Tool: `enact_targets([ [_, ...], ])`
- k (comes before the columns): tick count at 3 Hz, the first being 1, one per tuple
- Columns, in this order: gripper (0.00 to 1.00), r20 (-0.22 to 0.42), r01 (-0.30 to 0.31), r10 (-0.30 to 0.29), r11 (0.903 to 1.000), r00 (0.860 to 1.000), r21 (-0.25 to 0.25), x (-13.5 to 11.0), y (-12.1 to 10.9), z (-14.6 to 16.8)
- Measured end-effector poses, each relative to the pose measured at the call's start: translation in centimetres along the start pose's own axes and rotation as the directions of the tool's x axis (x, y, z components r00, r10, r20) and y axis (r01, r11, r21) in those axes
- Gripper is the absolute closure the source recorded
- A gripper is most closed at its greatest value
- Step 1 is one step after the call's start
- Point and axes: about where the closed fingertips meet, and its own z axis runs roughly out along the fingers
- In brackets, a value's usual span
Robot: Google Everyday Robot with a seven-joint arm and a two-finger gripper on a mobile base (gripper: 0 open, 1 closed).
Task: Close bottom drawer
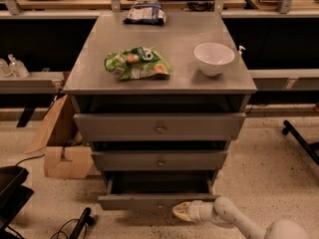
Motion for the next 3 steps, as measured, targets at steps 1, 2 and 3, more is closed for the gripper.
enact_targets([
  [1,0.97,0.008,0.015,-0.016,0.9997,1.0,0.019,-1.25,-1.83,-0.03],
  [2,0.75,0.008,0.015,-0.015,0.9997,1.0,0.019,-1.25,-1.82,-0.02],
  [3,0.44,0.01,0.015,-0.015,0.9998,1.0,0.014,-1.29,-1.56,0.28],
])
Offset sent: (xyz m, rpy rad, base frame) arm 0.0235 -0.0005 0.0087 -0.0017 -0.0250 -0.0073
